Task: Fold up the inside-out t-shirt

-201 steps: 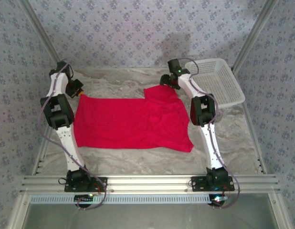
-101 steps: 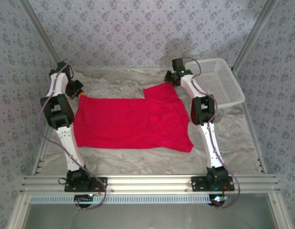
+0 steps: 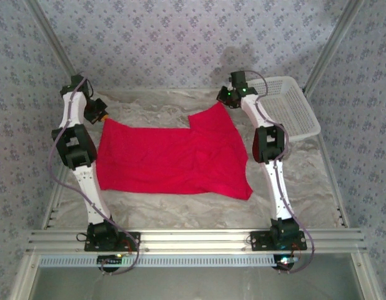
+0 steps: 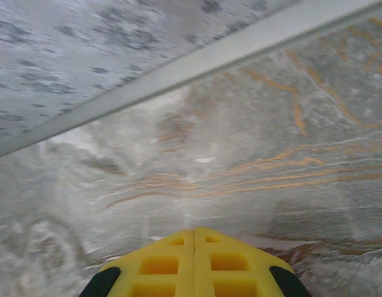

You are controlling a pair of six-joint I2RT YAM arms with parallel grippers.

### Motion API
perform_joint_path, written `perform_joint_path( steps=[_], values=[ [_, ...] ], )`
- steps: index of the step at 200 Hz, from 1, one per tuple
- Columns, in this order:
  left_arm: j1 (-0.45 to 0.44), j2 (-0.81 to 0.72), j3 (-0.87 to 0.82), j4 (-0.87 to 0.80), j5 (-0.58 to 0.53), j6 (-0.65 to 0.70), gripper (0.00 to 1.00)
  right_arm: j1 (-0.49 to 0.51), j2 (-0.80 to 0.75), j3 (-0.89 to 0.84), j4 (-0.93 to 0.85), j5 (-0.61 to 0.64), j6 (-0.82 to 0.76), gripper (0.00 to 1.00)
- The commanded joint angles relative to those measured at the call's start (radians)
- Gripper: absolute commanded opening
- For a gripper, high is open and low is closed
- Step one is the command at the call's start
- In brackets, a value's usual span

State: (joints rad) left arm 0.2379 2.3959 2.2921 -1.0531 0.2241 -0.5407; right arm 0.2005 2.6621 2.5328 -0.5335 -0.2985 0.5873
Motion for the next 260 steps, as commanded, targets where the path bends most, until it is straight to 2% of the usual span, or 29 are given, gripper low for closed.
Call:
perform_joint_path(
  steps=[1,24,54,93,150,190,224,260],
  values=[
    [0.011,-0.044,0.036,-0.037,0.039,0.013,0.00,-0.013,-0.145,0.029,0.014,-0.108,0.026,0.00],
    [0.018,-0.061,0.021,-0.035,0.048,0.014,0.00,-0.016,-0.241,-0.052,0.012,-0.144,0.005,0.00],
    [0.037,-0.084,-0.043,-0.017,0.057,0.010,0.00,-0.012,-0.399,-0.279,0.039,-0.203,-0.019,0.00],
    [0.062,-0.162,-0.217,0.045,0.058,0.012,0.00,0.003,-0.651,-0.651,0.121,-0.242,-0.031,0.00],
    [0.108,-0.346,-0.500,0.148,0.065,0.005,0.00,-0.013,-0.991,-1.104,0.124,-0.199,-0.092,0.00],
    [0.136,-0.428,-0.582,0.145,0.047,0.016,0.00,-0.045,-1.128,-1.278,0.119,-0.183,-0.103,0.00],
    [0.158,-0.502,-0.715,0.182,0.022,0.012,0.00,-0.063,-1.225,-1.419,0.135,-0.185,-0.082,0.00],
    [0.197,-0.535,-0.807,0.204,0.021,0.010,0.00,-0.076,-1.289,-1.538,0.150,-0.176,-0.072,0.00]
  ],
)
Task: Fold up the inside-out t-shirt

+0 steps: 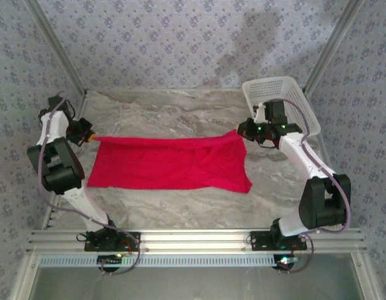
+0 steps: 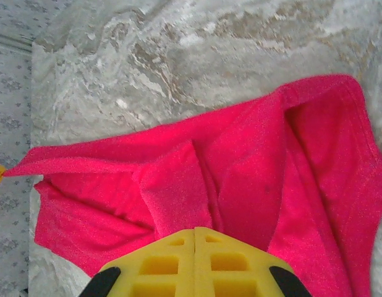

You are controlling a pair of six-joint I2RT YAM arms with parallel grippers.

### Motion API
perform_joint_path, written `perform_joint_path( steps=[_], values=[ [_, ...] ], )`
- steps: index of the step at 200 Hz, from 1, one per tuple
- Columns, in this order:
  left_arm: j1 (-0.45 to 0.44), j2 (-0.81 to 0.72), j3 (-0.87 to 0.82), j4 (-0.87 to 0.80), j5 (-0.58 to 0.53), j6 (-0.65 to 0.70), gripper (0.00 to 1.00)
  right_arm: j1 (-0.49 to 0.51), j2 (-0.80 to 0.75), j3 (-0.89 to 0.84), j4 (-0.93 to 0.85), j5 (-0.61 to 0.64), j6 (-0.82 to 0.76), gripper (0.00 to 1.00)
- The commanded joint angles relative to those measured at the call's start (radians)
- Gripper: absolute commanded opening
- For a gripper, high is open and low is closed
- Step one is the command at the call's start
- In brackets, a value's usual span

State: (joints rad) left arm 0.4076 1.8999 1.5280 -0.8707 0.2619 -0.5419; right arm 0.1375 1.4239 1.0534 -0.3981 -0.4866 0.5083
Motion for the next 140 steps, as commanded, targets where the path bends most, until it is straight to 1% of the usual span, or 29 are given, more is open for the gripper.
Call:
perform_joint_path(
  steps=[1,32,67,115,140],
  values=[
    [0.029,-0.039,-0.044,0.022,-0.017,0.011,0.00,-0.013,-0.051,-0.061,0.015,0.011,0.008,0.00],
    [0.033,-0.050,-0.083,0.026,-0.041,0.016,0.00,-0.021,-0.062,-0.131,0.021,0.018,0.011,0.00],
    [0.047,-0.044,-0.109,0.025,-0.064,0.016,0.00,-0.051,-0.110,-0.191,0.025,0.038,0.022,0.00],
    [0.078,-0.060,-0.102,0.026,-0.069,0.016,0.00,-0.121,-0.152,-0.217,0.014,0.039,0.022,0.00],
    [0.077,-0.062,-0.127,0.042,-0.056,0.007,0.00,-0.125,-0.151,-0.229,0.022,0.027,0.025,0.00]
  ],
)
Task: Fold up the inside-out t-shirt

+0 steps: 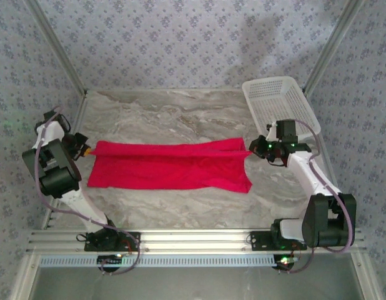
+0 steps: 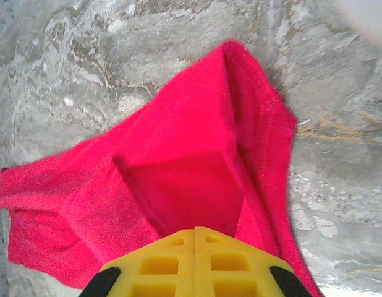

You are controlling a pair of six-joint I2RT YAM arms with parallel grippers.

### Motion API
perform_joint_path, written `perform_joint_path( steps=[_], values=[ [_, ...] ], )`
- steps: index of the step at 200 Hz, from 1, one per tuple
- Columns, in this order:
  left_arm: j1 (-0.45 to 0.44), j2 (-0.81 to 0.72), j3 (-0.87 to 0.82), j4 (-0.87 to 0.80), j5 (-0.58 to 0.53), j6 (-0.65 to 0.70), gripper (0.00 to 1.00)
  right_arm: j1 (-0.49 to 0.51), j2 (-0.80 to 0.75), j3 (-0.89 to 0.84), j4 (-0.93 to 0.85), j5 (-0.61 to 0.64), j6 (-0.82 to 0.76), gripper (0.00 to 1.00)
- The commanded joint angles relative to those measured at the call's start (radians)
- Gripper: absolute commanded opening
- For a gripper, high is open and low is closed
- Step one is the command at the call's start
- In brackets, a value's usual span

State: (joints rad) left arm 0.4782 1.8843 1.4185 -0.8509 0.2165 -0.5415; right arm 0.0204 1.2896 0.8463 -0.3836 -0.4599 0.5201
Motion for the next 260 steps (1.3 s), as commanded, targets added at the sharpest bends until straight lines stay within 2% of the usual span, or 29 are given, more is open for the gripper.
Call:
perform_joint_path(
  steps=[1,37,77,82,97,111,116,129,146,160,169,195,226,260],
  values=[
    [0.007,-0.047,-0.019,0.024,-0.011,0.007,0.00,-0.009,-0.017,-0.023,0.008,0.000,0.012,0.00],
    [-0.007,-0.053,-0.092,0.067,-0.010,-0.025,0.00,-0.005,-0.011,-0.074,0.039,-0.009,0.039,0.00],
    [-0.010,-0.120,-0.210,0.093,-0.076,-0.055,0.01,0.020,-0.022,-0.167,0.075,-0.007,0.084,0.00],
    [-0.010,-0.133,-0.222,0.092,-0.088,-0.058,0.04,0.022,-0.025,-0.178,0.075,-0.005,0.091,0.04],
    [-0.011,-0.176,-0.249,0.096,-0.115,-0.070,0.22,0.031,-0.053,-0.205,0.067,0.015,0.101,0.21],
    [-0.010,-0.228,-0.266,0.101,-0.138,-0.079,0.33,0.046,-0.100,-0.219,0.051,0.056,0.130,0.44],
    [-0.012,-0.250,-0.269,0.102,-0.150,-0.081,0.36,0.054,-0.119,-0.213,0.040,0.073,0.130,0.50],
    [-0.029,-0.318,-0.274,0.111,-0.190,-0.083,0.37,0.085,-0.158,-0.188,0.013,0.124,0.122,0.57],
    [-0.098,-0.412,-0.277,0.140,-0.249,-0.082,0.38,0.161,-0.165,-0.132,-0.007,0.188,0.117,0.56],
    [-0.181,-0.464,-0.293,0.209,-0.233,-0.078,0.41,0.244,-0.103,-0.076,-0.008,0.230,0.058,0.54],
    [-0.238,-0.467,-0.302,0.256,-0.182,-0.078,0.41,0.298,-0.035,-0.034,-0.001,0.239,0.026,0.52],
    [-0.348,-0.340,-0.283,0.325,-0.009,-0.090,0.41,0.408,0.228,0.138,-0.024,0.238,-0.069,0.54],
    [-0.357,-0.198,-0.282,0.321,0.022,-0.113,0.37,0.469,0.458,0.337,-0.103,0.256,-0.146,0.58],
    [-0.320,-0.172,-0.333,0.336,0.020,-0.128,0.37,0.478,0.574,0.455,-0.136,0.253,-0.164,0.58]
  ],
)
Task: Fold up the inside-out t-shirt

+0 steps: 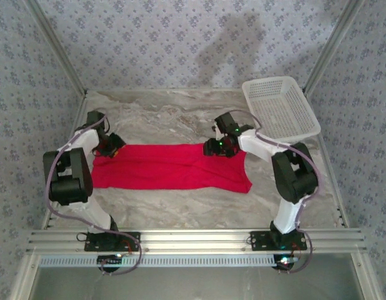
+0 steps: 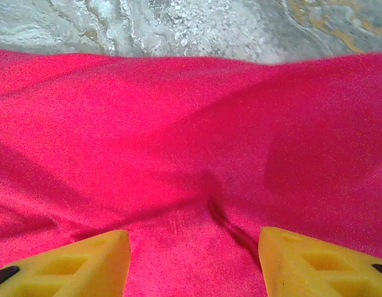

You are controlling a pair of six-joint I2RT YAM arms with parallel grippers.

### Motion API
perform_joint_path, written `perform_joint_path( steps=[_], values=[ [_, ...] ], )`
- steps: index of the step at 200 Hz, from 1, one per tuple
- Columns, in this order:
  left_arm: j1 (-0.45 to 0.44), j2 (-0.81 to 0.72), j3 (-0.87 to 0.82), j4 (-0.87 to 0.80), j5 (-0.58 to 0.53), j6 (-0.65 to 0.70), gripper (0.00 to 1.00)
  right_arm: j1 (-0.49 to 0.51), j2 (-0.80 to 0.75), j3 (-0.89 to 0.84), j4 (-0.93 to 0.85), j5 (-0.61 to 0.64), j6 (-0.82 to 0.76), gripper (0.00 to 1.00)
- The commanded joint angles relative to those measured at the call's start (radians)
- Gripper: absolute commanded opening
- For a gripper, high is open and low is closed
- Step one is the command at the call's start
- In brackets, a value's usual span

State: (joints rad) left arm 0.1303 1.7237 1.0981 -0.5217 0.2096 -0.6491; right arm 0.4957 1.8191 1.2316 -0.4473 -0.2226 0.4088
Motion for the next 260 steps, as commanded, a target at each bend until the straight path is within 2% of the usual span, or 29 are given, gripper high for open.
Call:
perform_joint_path(
  steps=[1,29,88,105,120,132,178,219,232,244,260],
  values=[
    [0.029,-0.012,-0.013,0.006,0.027,-0.021,0.37,0.002,0.046,0.071,-0.072,0.015,-0.053,0.58],
    [0.065,-0.015,-0.024,-0.007,0.033,-0.009,0.37,0.009,0.066,0.080,-0.073,-0.032,-0.034,0.52],
    [0.080,-0.040,-0.040,-0.008,0.046,-0.009,0.37,0.053,0.072,0.053,-0.079,-0.019,-0.032,0.52],
    [0.080,-0.047,-0.046,-0.006,0.053,-0.012,0.37,0.056,0.078,0.065,-0.081,-0.026,-0.031,0.33],
    [0.080,-0.054,-0.050,-0.006,0.055,-0.014,0.37,0.062,0.071,0.075,-0.092,-0.016,-0.032,0.12],
    [0.080,-0.061,-0.050,-0.009,0.056,-0.015,0.37,0.066,0.057,0.082,-0.109,-0.004,-0.034,0.00],
    [0.080,-0.095,-0.046,-0.008,0.061,-0.026,0.37,0.138,-0.085,0.009,-0.140,0.057,0.017,0.00],
    [0.079,-0.112,-0.060,0.024,0.068,-0.042,0.37,0.306,-0.174,-0.167,-0.067,0.145,0.125,0.00],
    [0.076,-0.114,-0.055,0.035,0.074,-0.043,0.37,0.371,-0.183,-0.199,-0.046,0.195,0.162,0.17],
    [0.073,-0.119,-0.053,0.053,0.073,-0.040,0.37,0.437,-0.193,-0.218,-0.029,0.251,0.189,0.21],
    [0.070,-0.125,-0.042,0.048,0.067,-0.027,0.37,0.516,-0.215,-0.223,-0.022,0.329,0.238,0.36]
  ],
)
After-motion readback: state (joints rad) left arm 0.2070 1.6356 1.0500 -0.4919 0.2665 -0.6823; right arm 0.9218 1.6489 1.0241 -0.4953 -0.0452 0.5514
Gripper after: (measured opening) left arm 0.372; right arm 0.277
